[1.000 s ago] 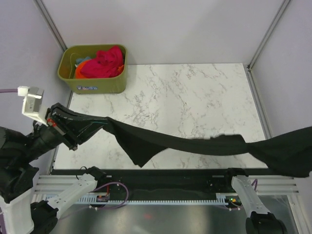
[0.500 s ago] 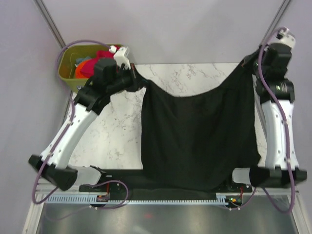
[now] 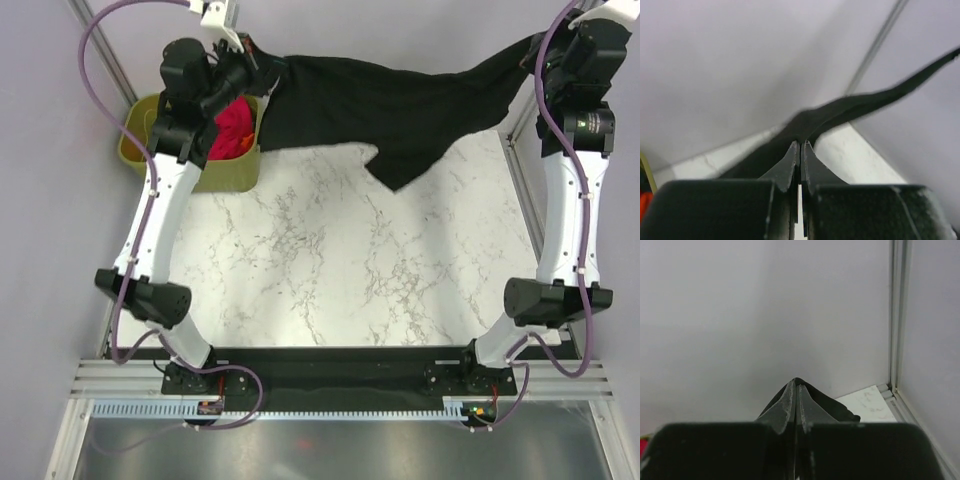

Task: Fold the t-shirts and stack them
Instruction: Flatten the tshirt out

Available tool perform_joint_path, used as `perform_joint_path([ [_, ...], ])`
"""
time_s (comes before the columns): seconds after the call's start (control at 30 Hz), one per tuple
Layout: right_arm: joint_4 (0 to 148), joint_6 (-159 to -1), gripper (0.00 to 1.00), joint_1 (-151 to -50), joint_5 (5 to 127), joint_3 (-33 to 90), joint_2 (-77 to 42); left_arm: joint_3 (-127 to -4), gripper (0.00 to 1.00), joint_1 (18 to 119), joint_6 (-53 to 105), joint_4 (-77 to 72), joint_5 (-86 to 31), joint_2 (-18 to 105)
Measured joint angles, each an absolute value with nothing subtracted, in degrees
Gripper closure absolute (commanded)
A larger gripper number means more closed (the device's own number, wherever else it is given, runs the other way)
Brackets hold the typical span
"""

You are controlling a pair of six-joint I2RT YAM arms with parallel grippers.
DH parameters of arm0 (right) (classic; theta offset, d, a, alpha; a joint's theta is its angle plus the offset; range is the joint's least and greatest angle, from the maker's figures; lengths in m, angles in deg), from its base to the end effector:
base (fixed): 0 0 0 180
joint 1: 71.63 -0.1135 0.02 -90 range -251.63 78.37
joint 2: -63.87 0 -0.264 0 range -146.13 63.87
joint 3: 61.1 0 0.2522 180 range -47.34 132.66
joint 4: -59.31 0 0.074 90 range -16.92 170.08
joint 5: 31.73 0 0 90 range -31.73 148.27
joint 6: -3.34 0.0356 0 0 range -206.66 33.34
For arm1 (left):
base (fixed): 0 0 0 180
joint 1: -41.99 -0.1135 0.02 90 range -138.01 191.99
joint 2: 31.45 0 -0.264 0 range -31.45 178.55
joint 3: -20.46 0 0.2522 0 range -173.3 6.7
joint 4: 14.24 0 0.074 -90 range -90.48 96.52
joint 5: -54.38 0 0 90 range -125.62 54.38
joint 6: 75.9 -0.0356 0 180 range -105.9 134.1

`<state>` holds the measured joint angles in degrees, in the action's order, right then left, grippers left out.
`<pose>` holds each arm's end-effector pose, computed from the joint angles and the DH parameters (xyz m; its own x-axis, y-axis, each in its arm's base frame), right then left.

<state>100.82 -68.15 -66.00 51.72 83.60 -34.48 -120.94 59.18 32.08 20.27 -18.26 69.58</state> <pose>0.3394 -0.0375 0.5664 0.1465 0.3025 -0.9418 0.1730 0.9296 0.3255 0.3504 -0.1195 0.5470 -0.0818 -0.2831 -0.9556 0.5681 0.7745 -0.2781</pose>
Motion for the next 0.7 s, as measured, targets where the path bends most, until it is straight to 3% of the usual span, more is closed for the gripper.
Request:
perform_joint_path([
  [0.4, 100.9, -67.3, 1.0, -65.6, 52.2, 45.6, -7.7, -60.8, 0.98, 61.0, 28.2, 13.7, -12.6, 36.7],
  [0.7, 113.8, -59.8, 1.0, -65.6, 48.6, 13.6, 10.7, -36.7, 0.98, 63.6, 38.2, 17.0, -12.4, 21.9],
])
